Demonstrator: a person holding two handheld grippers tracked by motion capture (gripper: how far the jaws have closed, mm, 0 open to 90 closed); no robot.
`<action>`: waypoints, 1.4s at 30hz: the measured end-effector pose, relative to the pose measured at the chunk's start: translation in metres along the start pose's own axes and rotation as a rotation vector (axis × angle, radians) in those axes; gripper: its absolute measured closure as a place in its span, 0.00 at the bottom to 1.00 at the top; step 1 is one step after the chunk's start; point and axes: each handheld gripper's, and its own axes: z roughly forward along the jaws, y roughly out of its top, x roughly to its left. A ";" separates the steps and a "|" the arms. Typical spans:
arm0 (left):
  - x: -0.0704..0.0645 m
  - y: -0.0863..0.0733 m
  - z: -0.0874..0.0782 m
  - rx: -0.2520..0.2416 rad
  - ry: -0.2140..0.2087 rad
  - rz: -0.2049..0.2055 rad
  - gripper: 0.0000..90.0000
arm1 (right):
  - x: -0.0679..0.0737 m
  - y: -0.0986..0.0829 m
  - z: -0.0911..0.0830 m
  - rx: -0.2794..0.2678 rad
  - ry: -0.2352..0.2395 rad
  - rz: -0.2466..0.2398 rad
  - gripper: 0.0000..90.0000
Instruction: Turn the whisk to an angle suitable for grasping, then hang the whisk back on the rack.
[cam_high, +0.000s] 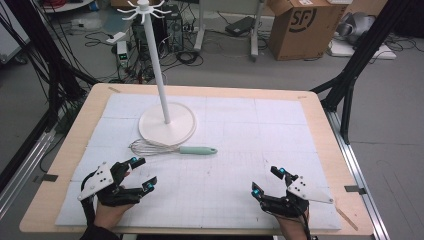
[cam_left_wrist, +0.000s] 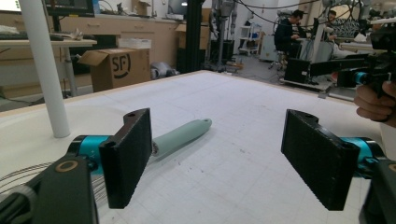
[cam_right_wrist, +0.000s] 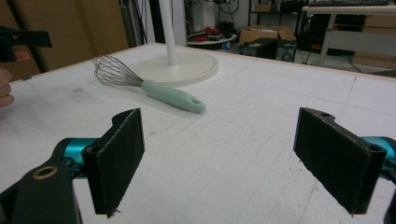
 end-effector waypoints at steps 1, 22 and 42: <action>0.000 0.000 0.000 0.000 0.000 0.000 0.27 | 0.000 0.000 0.001 0.001 0.003 0.003 0.17; 0.002 -0.002 -0.005 0.030 0.024 0.004 0.25 | 0.002 0.001 0.008 0.004 0.017 -0.001 0.17; 0.034 0.024 0.048 0.196 -0.072 0.048 0.27 | -0.001 0.000 0.008 0.008 0.019 0.017 0.17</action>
